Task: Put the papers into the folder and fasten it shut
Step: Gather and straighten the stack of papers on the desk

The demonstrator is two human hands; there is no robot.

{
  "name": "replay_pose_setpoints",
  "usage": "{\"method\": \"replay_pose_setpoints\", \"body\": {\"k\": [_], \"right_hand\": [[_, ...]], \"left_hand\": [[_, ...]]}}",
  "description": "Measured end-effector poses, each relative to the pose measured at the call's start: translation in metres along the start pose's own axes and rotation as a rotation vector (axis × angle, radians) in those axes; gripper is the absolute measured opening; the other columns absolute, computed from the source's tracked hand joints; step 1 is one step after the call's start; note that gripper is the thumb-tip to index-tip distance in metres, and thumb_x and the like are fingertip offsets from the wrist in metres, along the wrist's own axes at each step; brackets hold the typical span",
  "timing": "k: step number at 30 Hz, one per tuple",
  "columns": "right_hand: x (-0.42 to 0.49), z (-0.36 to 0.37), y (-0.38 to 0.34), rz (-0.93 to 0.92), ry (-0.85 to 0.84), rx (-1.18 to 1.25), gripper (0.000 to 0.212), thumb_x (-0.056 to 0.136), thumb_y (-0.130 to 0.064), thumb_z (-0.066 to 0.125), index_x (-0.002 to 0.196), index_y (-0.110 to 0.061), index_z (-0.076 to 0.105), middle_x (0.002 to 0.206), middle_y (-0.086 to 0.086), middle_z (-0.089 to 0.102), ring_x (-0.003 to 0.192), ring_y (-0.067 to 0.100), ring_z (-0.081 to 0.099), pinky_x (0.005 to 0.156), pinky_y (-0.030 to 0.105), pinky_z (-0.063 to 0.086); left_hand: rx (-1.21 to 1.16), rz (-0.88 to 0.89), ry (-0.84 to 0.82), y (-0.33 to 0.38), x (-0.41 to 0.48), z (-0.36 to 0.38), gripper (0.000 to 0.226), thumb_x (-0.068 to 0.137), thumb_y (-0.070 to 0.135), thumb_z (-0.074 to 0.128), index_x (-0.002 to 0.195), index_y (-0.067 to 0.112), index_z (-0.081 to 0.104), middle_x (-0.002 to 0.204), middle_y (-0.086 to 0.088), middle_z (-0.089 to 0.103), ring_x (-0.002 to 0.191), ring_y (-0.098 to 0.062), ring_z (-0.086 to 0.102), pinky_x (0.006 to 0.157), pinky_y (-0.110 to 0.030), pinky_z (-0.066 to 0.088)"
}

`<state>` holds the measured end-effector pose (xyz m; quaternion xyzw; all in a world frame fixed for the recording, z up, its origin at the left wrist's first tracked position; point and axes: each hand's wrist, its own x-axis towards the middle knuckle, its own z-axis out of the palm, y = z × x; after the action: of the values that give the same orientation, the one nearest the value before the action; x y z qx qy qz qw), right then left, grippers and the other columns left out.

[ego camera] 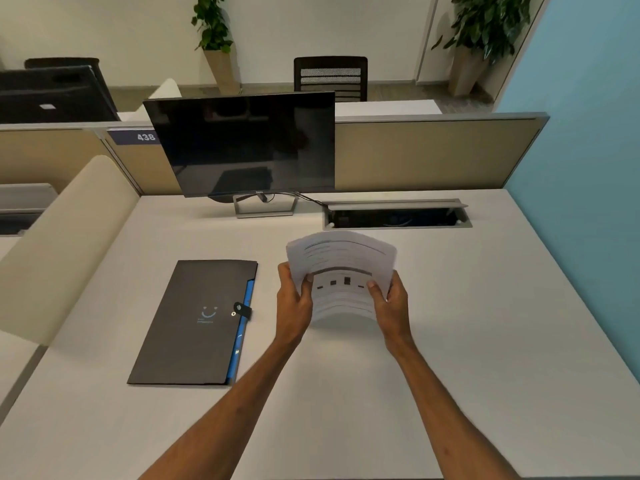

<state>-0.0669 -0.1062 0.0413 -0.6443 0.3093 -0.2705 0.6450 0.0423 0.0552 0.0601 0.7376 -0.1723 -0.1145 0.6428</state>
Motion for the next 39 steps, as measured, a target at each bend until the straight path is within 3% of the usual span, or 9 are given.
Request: {"method": "replay_pose_setpoints", "body": {"k": [3, 9, 15, 17, 20, 25, 28, 33, 39], "right_hand": [[-0.005, 0.002, 0.006, 0.040, -0.001, -0.044, 0.052, 0.105, -0.016, 0.061, 0.152, -0.026, 0.043, 0.134, 0.000, 0.064, 0.123, 0.011, 0.062, 0.091, 0.021, 0.060], [-0.010, 0.007, 0.010, 0.043, -0.011, -0.091, 0.038, 0.108, -0.010, 0.051, 0.132, -0.034, 0.034, 0.122, -0.019, 0.059, 0.101, -0.026, 0.058, 0.075, -0.003, 0.050], [-0.009, 0.007, 0.017, 0.045, -0.015, -0.088, 0.036, 0.110, -0.011, 0.047, 0.135, -0.034, 0.035, 0.126, -0.013, 0.057, 0.108, -0.021, 0.056, 0.079, -0.001, 0.051], [-0.008, 0.006, 0.017, 0.042, -0.016, -0.102, 0.038, 0.111, -0.015, 0.047, 0.143, -0.033, 0.038, 0.125, -0.012, 0.058, 0.114, -0.011, 0.056, 0.079, -0.002, 0.050], [-0.004, 0.002, 0.017, 0.020, 0.056, -0.141, 0.034, 0.109, -0.016, 0.053, 0.143, -0.019, 0.050, 0.126, -0.002, 0.063, 0.115, 0.011, 0.062, 0.076, -0.001, 0.052], [0.009, -0.010, 0.012, 0.026, 0.078, -0.197, 0.027, 0.105, -0.016, 0.062, 0.130, -0.007, 0.067, 0.117, 0.009, 0.076, 0.107, 0.024, 0.072, 0.089, 0.027, 0.062], [0.020, -0.016, 0.007, 0.103, -0.006, -0.235, 0.022, 0.103, -0.019, 0.064, 0.121, -0.009, 0.072, 0.109, 0.007, 0.078, 0.099, 0.022, 0.075, 0.079, 0.025, 0.061], [0.032, -0.015, 0.018, 0.380, -0.091, -0.312, 0.022, 0.101, -0.019, 0.063, 0.102, -0.002, 0.076, 0.102, 0.014, 0.081, 0.085, 0.026, 0.073, 0.072, 0.033, 0.054], [0.028, 0.000, 0.041, 0.529, -0.093, -0.381, 0.017, 0.100, -0.011, 0.061, 0.094, 0.001, 0.073, 0.101, 0.018, 0.077, 0.073, 0.023, 0.067, 0.066, 0.029, 0.051]], "left_hand": [[0.035, 0.003, -0.018, -0.006, -0.004, 0.003, 0.035, 0.115, 0.017, 0.053, 0.129, 0.045, 0.039, 0.114, 0.033, 0.066, 0.110, 0.007, 0.074, 0.079, -0.020, 0.069], [0.063, 0.000, -0.018, -0.004, -0.008, 0.008, 0.046, 0.116, 0.016, 0.050, 0.128, 0.058, 0.036, 0.123, 0.019, 0.062, 0.111, 0.018, 0.067, 0.073, -0.007, 0.061], [0.058, -0.023, -0.038, -0.009, -0.008, 0.012, 0.044, 0.116, 0.014, 0.049, 0.132, 0.052, 0.036, 0.126, 0.013, 0.062, 0.108, 0.004, 0.072, 0.075, -0.008, 0.061], [0.056, -0.031, -0.052, -0.010, -0.007, 0.012, 0.045, 0.115, 0.013, 0.049, 0.129, 0.054, 0.036, 0.124, 0.018, 0.062, 0.107, 0.010, 0.072, 0.074, -0.008, 0.061], [0.059, -0.047, -0.065, -0.012, -0.003, 0.011, 0.040, 0.116, 0.012, 0.048, 0.144, 0.039, 0.038, 0.127, 0.011, 0.063, 0.108, -0.005, 0.072, 0.078, -0.016, 0.065], [0.140, -0.016, -0.086, -0.007, 0.017, 0.006, 0.029, 0.117, 0.017, 0.046, 0.146, 0.020, 0.045, 0.122, 0.008, 0.068, 0.102, -0.003, 0.073, 0.073, -0.018, 0.067], [0.205, -0.093, -0.160, -0.001, 0.030, -0.001, 0.029, 0.116, 0.019, 0.049, 0.145, 0.016, 0.050, 0.125, 0.001, 0.071, 0.098, -0.008, 0.074, 0.089, -0.039, 0.070], [0.244, -0.287, -0.283, -0.007, 0.033, -0.018, 0.030, 0.115, 0.018, 0.050, 0.144, 0.011, 0.054, 0.133, -0.011, 0.074, 0.115, -0.032, 0.077, 0.103, -0.057, 0.064], [0.351, -0.430, -0.189, -0.029, 0.018, -0.039, 0.044, 0.117, 0.028, 0.049, 0.156, 0.010, 0.044, 0.160, -0.013, 0.055, 0.144, -0.036, 0.060, 0.115, -0.048, 0.052]]}}
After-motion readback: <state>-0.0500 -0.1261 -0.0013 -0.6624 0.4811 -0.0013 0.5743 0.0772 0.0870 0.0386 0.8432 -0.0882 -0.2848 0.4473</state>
